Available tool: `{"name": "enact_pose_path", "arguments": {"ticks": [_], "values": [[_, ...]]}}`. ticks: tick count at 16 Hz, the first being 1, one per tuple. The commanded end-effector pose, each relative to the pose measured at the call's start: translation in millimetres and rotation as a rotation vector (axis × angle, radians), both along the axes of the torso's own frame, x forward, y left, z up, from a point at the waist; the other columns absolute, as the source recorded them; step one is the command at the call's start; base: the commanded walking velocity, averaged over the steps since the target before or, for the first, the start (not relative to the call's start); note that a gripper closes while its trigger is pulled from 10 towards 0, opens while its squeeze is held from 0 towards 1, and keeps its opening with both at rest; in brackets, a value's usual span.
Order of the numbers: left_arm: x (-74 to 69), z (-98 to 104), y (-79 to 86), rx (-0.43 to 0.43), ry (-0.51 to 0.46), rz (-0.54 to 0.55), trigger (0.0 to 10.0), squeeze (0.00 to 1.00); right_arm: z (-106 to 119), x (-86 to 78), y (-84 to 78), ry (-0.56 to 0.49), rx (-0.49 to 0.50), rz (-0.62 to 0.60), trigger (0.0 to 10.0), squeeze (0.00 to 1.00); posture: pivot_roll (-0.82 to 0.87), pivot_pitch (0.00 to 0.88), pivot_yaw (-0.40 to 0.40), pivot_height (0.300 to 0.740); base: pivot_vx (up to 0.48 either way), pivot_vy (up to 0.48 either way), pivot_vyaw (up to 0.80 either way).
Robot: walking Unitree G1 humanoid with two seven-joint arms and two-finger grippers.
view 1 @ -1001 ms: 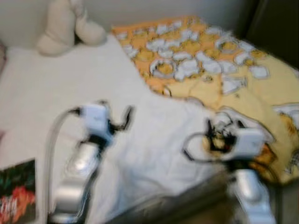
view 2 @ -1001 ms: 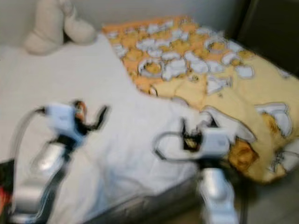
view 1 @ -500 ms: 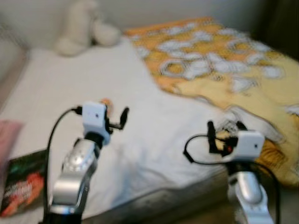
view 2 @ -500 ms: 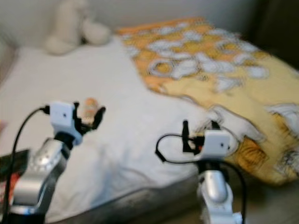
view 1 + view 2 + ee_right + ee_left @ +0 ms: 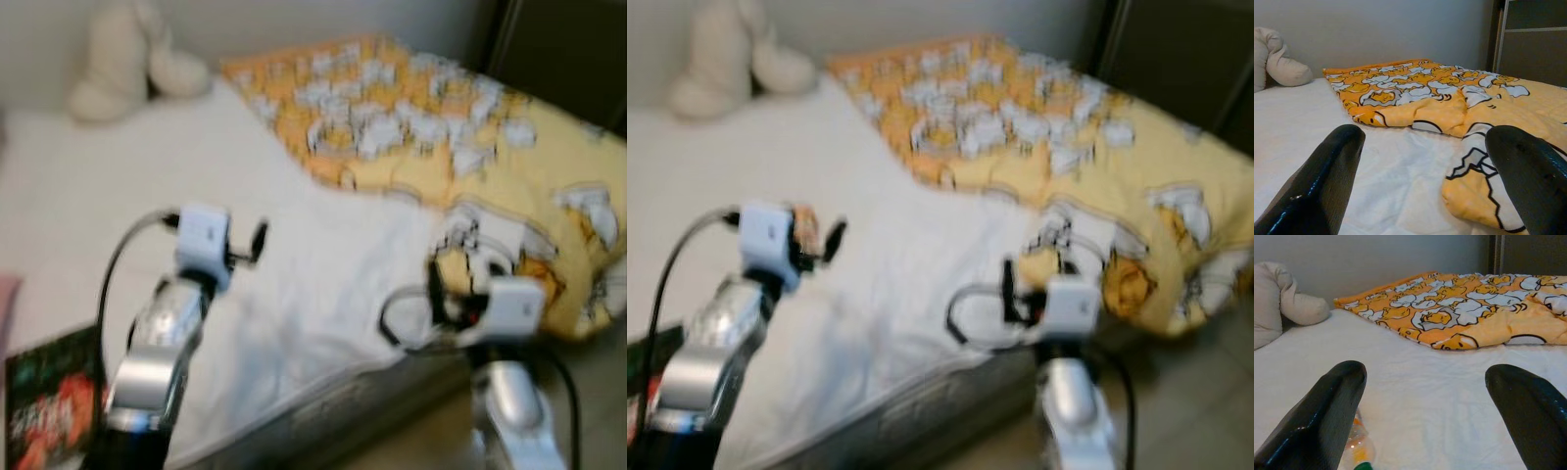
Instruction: Clean up the room
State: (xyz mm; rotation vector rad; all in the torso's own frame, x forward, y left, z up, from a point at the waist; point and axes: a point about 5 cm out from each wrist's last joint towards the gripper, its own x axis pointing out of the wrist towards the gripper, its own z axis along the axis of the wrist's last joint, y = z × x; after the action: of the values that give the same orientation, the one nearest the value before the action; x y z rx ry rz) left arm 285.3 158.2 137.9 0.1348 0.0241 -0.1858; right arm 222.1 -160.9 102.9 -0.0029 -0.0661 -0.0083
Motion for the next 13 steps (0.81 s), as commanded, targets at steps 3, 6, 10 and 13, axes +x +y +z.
{"name": "enact_pose_path", "arguments": {"ticks": [3,6,10,13], "values": [[2.2,2.2,-3.3,-0.01,0.003,-0.032,10.0,0.0,4.1,1.8,-2.4,-0.019,-0.015,-0.001,10.0,0.0,-0.17,0.0,0.085,0.74,0.123,0.0,0.0],[2.4,0.6,-3.5,-0.002,0.019,-0.033,10.0,0.0,3.4,1.3,-0.8,-0.017,-0.012,0.004,10.0,0.0,-0.17,0.0,0.086,0.74,0.431,0.0,0.0],[3.6,1.3,-6.4,0.019,0.019,-0.05,10.0,0.0,1.8,1.1,0.3,-0.004,-0.016,0.007,10.0,0.0,-0.17,0.0,0.087,0.74,0.411,0.138,0.0],[3.8,5.4,-8.1,0.017,-0.004,-0.058,10.0,0.0,0.3,1.2,0.8,0.007,-0.021,0.006,10.0,0.0,-0.17,0.0,0.088,0.74,0.0,0.0,-0.63]]}}
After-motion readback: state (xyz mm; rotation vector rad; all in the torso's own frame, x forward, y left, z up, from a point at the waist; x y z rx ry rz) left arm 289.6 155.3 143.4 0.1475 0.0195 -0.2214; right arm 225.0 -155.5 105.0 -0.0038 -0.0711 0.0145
